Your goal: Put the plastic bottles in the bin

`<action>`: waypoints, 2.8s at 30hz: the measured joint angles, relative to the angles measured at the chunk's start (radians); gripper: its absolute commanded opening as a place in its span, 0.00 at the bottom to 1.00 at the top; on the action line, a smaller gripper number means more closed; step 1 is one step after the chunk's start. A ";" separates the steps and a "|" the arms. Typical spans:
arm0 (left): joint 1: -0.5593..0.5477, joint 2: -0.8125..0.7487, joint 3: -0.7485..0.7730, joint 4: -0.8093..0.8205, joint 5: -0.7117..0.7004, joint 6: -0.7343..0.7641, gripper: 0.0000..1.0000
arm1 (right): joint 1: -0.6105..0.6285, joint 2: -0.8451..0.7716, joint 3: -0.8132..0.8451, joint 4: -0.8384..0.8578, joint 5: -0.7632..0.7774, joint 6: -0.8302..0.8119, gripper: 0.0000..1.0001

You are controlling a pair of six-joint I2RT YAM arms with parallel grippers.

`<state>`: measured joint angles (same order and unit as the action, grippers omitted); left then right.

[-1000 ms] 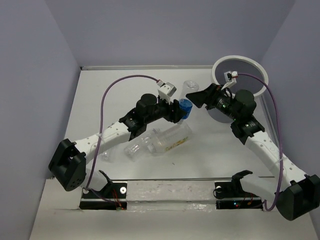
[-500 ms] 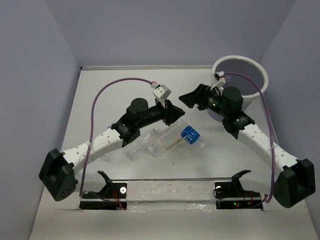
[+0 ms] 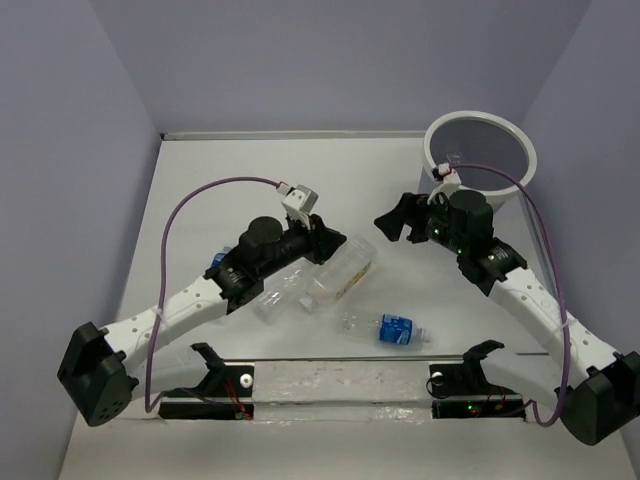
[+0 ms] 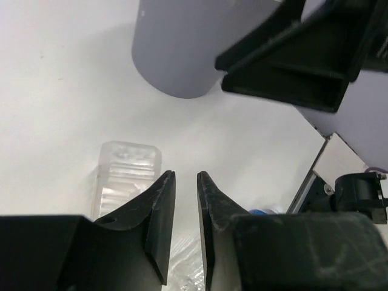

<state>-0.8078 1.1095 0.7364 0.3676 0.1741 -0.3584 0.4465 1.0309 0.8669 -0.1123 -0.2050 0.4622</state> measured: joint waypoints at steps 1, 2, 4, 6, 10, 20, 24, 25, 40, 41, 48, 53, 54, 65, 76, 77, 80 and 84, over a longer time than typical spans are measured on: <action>0.000 -0.019 -0.004 -0.026 -0.022 -0.007 0.35 | 0.000 -0.017 -0.016 -0.037 0.000 -0.017 0.93; 0.000 -0.049 -0.004 -0.050 -0.048 -0.015 0.40 | 0.000 -0.034 -0.035 -0.074 0.000 -0.031 0.93; 0.000 -0.084 -0.004 -0.076 -0.078 -0.024 0.46 | 0.001 -0.072 -0.079 -0.160 -0.009 -0.053 0.93; 0.000 -0.132 -0.004 -0.113 -0.101 -0.032 0.51 | 0.014 -0.116 -0.119 -0.260 -0.019 -0.056 0.93; 0.000 -0.180 0.008 -0.204 -0.134 -0.035 0.54 | 0.042 -0.155 -0.128 -0.370 -0.066 -0.064 0.93; 0.000 -0.320 0.070 -0.467 -0.204 -0.014 0.71 | 0.408 0.081 -0.053 -0.579 -0.065 -0.133 1.00; 0.000 -0.392 0.164 -0.547 -0.263 0.021 0.75 | 0.562 0.190 -0.024 -0.595 -0.073 -0.151 1.00; 0.000 -0.419 0.188 -0.560 -0.283 0.034 0.75 | 0.580 0.208 -0.022 -0.595 -0.072 -0.153 1.00; 0.000 -0.597 0.206 -0.649 -0.410 0.085 0.79 | 0.729 0.424 0.095 -0.613 0.063 -0.156 1.00; 0.000 -0.604 0.205 -0.653 -0.417 0.085 0.79 | 0.740 0.429 0.108 -0.621 0.079 -0.155 1.00; 0.000 -0.607 0.201 -0.647 -0.418 0.085 0.79 | 0.750 0.385 0.171 -0.644 0.195 -0.161 1.00; 0.000 -0.601 0.183 -0.640 -0.417 0.085 0.79 | 0.753 0.341 0.176 -0.665 0.178 -0.222 1.00; 0.000 -0.601 0.179 -0.639 -0.415 0.084 0.79 | 0.753 0.347 0.176 -0.669 0.170 -0.232 1.00; 0.000 -0.609 0.164 -0.638 -0.414 0.083 0.79 | 0.785 0.481 0.216 -0.732 0.141 -0.372 1.00; 0.000 -0.622 0.152 -0.636 -0.413 0.080 0.79 | 0.864 0.657 0.223 -0.662 0.140 -0.432 0.82; 0.000 -0.623 0.149 -0.634 -0.413 0.080 0.79 | 0.866 0.662 0.223 -0.657 0.141 -0.433 0.76; 0.000 -0.624 0.138 -0.634 -0.414 0.079 0.79 | 0.879 0.663 0.223 -0.634 0.146 -0.439 0.57; 0.000 -0.623 0.130 -0.634 -0.416 0.068 0.79 | 0.890 0.627 0.223 -0.609 0.174 -0.433 0.50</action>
<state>-0.8078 0.4862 0.8661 -0.2661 -0.2420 -0.2905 1.3365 1.6581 1.0901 -0.7212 -0.0315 0.0296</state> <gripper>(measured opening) 0.789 0.597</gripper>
